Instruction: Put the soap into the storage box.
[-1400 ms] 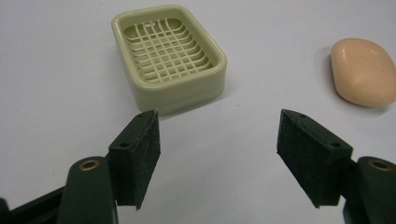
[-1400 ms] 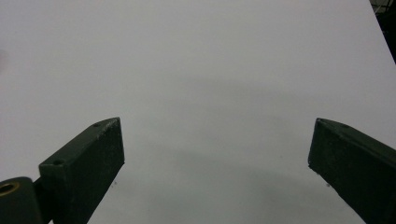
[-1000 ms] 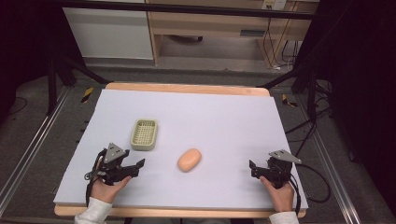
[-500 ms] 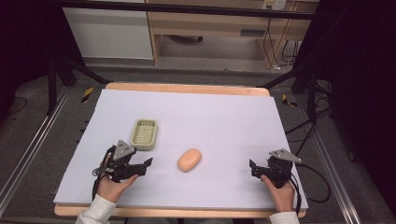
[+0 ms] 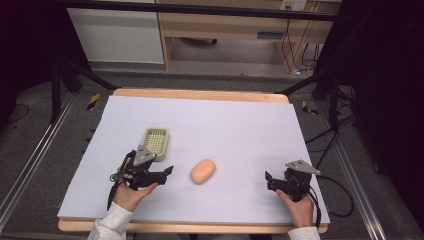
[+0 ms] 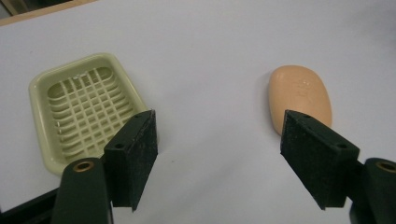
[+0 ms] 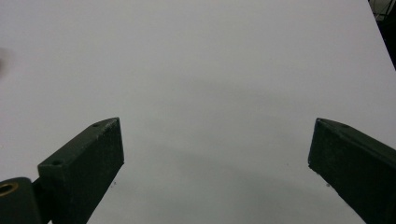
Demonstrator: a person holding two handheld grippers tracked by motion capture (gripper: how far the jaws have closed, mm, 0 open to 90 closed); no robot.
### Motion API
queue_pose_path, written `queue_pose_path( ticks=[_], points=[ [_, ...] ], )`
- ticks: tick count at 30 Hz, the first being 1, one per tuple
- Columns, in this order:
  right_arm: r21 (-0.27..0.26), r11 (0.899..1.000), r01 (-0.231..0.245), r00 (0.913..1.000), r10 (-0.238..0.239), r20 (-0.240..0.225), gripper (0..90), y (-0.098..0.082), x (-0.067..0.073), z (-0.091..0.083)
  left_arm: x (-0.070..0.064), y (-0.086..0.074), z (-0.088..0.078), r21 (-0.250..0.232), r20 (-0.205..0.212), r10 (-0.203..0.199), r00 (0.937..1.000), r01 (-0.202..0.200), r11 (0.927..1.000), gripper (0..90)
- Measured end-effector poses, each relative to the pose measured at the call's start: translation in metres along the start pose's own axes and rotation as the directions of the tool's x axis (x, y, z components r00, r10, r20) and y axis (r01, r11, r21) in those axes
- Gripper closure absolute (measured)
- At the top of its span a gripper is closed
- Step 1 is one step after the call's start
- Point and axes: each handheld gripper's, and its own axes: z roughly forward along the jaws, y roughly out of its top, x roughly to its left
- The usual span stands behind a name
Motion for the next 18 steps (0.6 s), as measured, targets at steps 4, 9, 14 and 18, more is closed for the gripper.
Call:
queue_pose_path(
  ticks=[4, 9, 14, 18],
  points=[
    [0.001, 1.0, -0.003, 1.0, 0.003, 0.0, 3.8, 0.0, 0.001, 0.0, -0.004, 0.003, 0.003, 0.006, 0.007, 0.015, 0.9999, -0.015, 0.9999, 26.9],
    [0.0, 1.0, -0.003, 1.0, 0.003, -0.001, 3.8, 0.0, 0.002, 0.0, -0.011, 0.009, 0.008, 0.016, 0.024, 0.036, 0.9991, -0.036, 0.9992, 26.9],
    [-0.002, 1.0, 0.0, 1.0, 0.0, -0.001, 3.8, 0.0, 0.002, 0.001, -0.016, 0.014, 0.013, 0.019, 0.037, 0.042, 0.9984, -0.043, 0.9989, 26.9],
    [0.001, 1.0, -0.001, 1.0, 0.001, -0.006, 3.8, 0.0, 0.002, 0.001, -0.02, 0.018, 0.017, 0.022, 0.048, 0.038, 0.9982, -0.039, 0.999, 26.8]
  ],
)
